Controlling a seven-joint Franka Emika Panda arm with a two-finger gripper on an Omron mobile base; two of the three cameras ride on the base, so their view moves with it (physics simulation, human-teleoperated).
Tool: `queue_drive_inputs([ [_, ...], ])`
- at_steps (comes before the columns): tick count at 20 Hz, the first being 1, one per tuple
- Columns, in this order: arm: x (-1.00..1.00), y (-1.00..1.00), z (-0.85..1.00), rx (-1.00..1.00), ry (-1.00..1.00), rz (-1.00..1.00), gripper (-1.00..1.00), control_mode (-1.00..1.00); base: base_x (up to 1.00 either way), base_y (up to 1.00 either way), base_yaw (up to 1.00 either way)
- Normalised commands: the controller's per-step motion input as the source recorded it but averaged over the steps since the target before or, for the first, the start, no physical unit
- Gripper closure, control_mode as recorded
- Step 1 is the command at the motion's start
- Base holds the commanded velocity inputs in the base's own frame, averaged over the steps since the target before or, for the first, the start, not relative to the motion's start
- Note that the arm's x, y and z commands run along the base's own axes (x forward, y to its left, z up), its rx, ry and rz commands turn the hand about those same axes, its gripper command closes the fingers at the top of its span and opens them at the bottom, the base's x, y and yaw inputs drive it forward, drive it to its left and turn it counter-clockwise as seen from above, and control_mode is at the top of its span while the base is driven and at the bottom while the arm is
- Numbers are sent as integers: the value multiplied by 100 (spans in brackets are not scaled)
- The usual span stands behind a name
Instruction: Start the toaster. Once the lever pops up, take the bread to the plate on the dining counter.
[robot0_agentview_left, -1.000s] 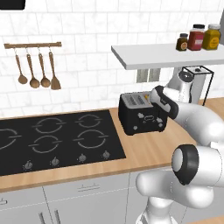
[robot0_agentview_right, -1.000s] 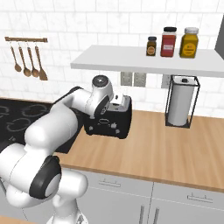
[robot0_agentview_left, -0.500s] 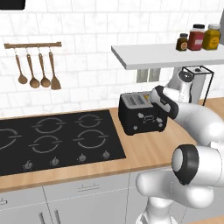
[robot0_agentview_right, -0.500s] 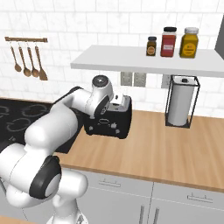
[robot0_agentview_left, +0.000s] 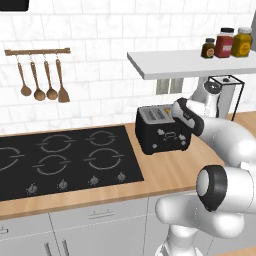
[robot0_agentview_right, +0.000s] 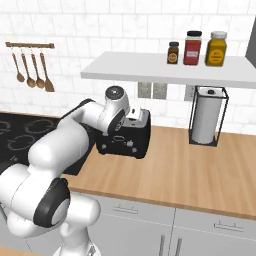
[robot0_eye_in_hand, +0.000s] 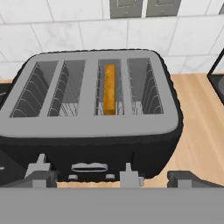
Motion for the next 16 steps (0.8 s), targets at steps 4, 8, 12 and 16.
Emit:
queue_drive_inputs([
  [4, 0, 0, 0, 0, 0, 0, -100, -100, 0, 0, 0],
  [8, 0, 0, 0, 0, 0, 0, -100, -100, 0, 0, 0],
  [12, 0, 0, 0, 0, 0, 0, -100, -100, 0, 0, 0],
  [16, 0, 0, 0, 0, 0, 0, -100, -100, 0, 0, 0],
])
